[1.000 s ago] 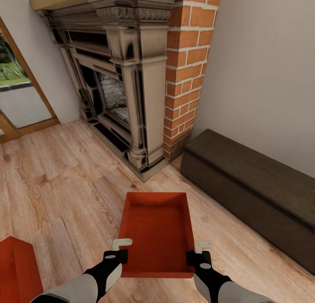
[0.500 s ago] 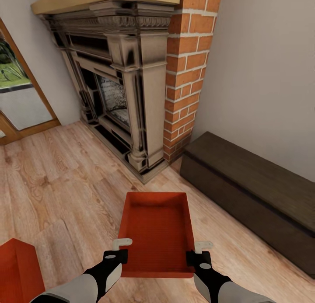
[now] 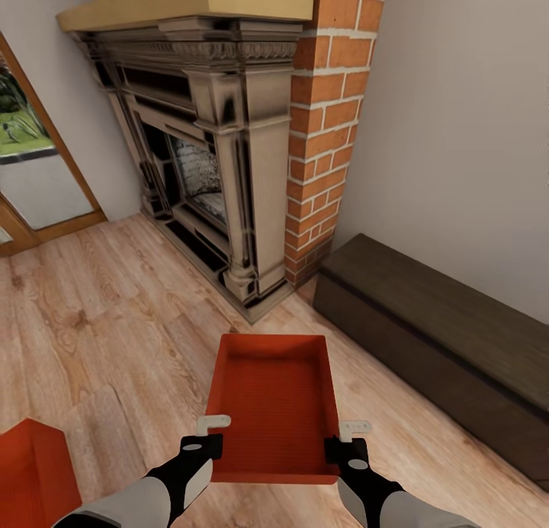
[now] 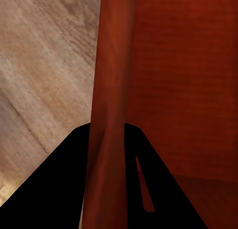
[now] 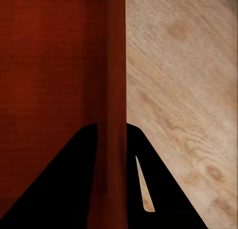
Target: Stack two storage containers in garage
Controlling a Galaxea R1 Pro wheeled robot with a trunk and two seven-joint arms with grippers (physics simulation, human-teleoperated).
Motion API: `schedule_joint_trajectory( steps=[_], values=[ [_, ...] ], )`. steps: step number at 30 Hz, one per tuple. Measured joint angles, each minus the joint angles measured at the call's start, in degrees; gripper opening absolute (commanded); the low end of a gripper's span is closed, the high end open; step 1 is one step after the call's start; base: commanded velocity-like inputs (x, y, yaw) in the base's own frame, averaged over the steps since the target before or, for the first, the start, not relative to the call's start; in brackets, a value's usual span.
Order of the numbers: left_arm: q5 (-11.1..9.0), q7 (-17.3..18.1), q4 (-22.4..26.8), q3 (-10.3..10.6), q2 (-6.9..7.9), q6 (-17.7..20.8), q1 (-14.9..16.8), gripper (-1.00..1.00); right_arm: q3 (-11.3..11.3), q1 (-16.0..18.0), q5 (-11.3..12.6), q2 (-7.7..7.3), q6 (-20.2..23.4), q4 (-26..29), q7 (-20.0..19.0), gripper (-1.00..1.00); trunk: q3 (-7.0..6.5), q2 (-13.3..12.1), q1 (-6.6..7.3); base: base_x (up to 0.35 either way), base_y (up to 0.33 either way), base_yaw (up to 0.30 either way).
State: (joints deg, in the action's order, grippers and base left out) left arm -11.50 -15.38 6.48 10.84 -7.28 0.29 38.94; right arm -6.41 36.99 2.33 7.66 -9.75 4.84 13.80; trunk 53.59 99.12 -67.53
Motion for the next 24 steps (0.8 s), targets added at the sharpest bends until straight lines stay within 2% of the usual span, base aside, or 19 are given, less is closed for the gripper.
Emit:
schedule_joint_trajectory(
  steps=[24],
  values=[
    [-0.3,0.0,0.0,0.3,0.05,0.0,0.0,-1.00,0.1,0.0,-0.1,0.05,0.0,0.0,0.0,-1.00,-4.31,-9.6,5.27,0.000,0.000,0.000]
  ],
)
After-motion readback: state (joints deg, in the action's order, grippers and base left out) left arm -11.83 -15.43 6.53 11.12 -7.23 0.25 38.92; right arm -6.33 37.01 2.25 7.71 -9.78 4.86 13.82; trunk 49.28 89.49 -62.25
